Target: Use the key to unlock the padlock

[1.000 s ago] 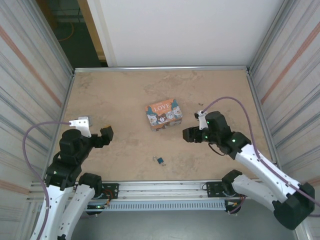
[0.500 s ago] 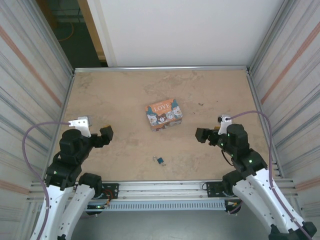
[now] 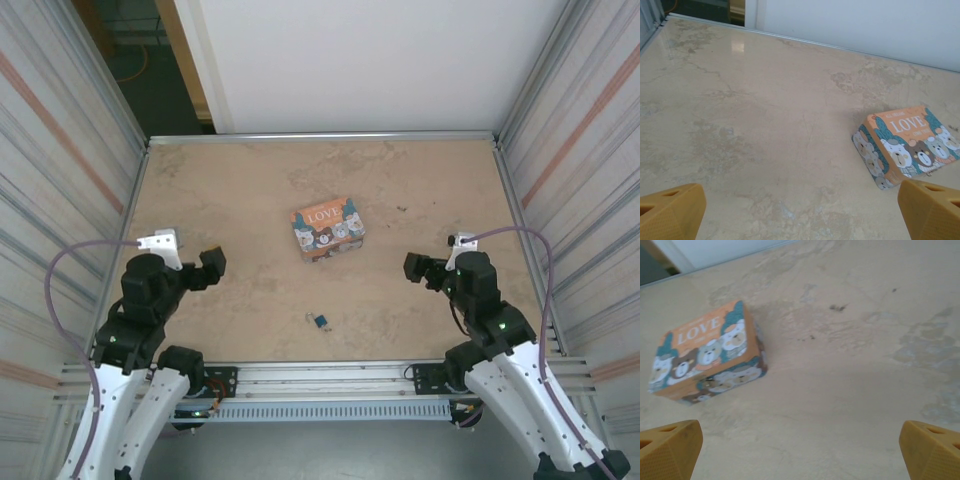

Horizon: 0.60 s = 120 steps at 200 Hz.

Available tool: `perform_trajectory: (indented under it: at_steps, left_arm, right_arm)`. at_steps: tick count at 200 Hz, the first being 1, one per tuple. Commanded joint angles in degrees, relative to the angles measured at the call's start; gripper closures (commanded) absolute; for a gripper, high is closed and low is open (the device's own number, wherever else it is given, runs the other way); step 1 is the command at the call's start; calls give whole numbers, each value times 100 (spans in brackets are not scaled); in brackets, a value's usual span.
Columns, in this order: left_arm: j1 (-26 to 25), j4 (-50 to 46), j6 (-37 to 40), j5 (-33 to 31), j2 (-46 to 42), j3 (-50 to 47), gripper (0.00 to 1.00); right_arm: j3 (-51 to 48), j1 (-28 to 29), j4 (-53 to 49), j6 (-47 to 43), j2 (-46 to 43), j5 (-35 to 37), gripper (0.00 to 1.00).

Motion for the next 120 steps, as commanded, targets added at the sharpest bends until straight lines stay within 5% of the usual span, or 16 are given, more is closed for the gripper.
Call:
perform_trajectory:
  at_steps: [1, 72, 120]
  left_arm:
    - [29, 303, -126, -584, 153, 26, 1]
    - [51, 2331, 1318, -1867, 551, -536, 1]
    - [300, 3413, 1552, -1930, 1476, -960, 1]
  right_arm:
    - [-85, -53, 92, -395, -40, 846, 1]
    - [-460, -200, 1260, -2044, -130, 1636, 1]
    - [-877, -1038, 2088, -1887, 481, 1108, 1]
